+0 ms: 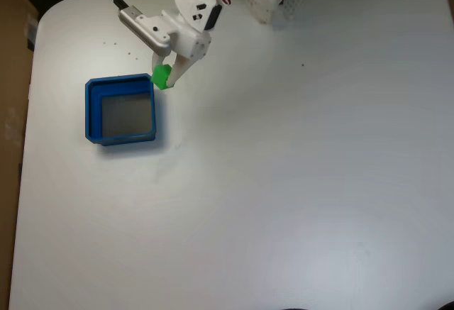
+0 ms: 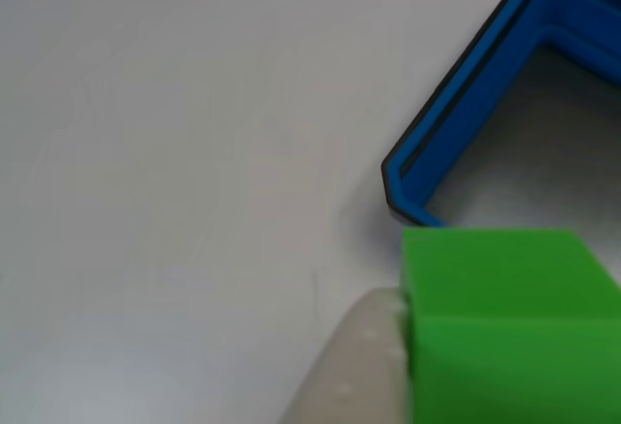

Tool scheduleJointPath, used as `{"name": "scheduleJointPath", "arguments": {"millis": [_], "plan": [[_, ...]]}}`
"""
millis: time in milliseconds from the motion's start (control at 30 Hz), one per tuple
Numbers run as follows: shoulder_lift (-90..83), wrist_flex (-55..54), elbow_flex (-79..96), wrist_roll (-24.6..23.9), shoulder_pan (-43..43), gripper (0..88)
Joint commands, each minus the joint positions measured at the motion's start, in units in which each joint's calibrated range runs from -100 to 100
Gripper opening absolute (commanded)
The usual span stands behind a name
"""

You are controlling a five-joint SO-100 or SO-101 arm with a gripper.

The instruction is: Pick up green cube and drop it in the blue box

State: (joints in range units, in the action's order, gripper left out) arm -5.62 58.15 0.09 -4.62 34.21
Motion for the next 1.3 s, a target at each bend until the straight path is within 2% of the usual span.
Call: {"name": "scheduleJointPath", "arguments": {"millis": [0,333,767,1267], "plan": [[4.1,-1.0,-9.3,0.2,0.8,4.6],[14.4,-1.0,-19.5,0.2,5.0,4.6],[30.0,-1.0,-34.3,0.1,5.7,4.6],[36.4,-0.9,-35.5,-0.1,7.3,4.7]]}}
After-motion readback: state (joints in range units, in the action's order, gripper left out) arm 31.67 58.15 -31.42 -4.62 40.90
